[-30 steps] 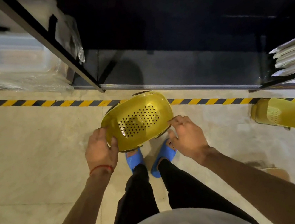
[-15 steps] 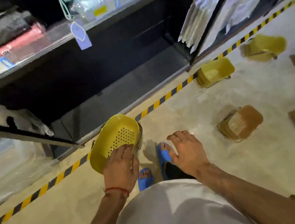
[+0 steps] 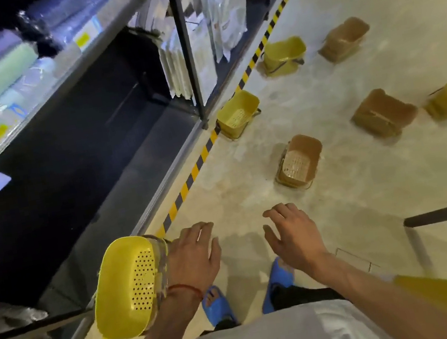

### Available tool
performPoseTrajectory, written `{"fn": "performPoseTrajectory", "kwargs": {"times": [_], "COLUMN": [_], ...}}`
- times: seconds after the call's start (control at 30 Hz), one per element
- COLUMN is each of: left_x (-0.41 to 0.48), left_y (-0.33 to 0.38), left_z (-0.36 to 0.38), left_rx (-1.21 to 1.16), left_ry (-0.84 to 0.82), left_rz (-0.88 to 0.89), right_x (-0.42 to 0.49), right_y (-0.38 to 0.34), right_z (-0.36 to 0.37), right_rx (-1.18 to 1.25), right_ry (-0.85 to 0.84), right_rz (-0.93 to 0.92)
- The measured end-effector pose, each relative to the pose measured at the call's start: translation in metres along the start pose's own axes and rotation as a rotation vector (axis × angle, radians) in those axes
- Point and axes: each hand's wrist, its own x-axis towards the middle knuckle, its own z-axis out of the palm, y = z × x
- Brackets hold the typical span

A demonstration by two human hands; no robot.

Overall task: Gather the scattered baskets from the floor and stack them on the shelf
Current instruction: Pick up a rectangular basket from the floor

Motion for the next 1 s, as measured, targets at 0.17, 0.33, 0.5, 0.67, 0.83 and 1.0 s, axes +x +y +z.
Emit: {"fn": "performPoseTrajectory", "kwargs": {"times": [0.17, 0.33, 0.5, 0.67, 0.83, 1.0], "left_x": [0.053, 0.108, 0.155, 0.218, 0.304, 0.378], "left_y": [0.072, 0.134, 0.177, 0.204, 0.225, 0.25], "left_z": [0.014, 0.028, 0.042, 0.057, 0.075, 0.091], "left_rx": [-0.018, -0.02, 0.033, 0.016, 0.006, -0.034], "left_ry": [0.032, 0.03, -0.024, -0.024, 0.006, 0.045], "left_rz": [0.062, 0.106, 0.114, 0.136, 0.13, 0.114], "right_x": [0.019, 0.038, 0.068, 0.121, 0.185, 0.249], "right_y": [0.08, 0.154, 0.206, 0.247, 0.294, 0.342], "right_z": [-0.032, -0.058, -0.073, -0.089, -0.111, -0.136], "right_rx": [-0.011, -0.022, -0.035, 0.013, -0.038, -0.106], "right_ry": [0.034, 0.025, 0.029, 0.062, 0.051, 0.003], "right_rz": [0.057, 0.16, 0.218, 0.258, 0.209, 0.167]}}
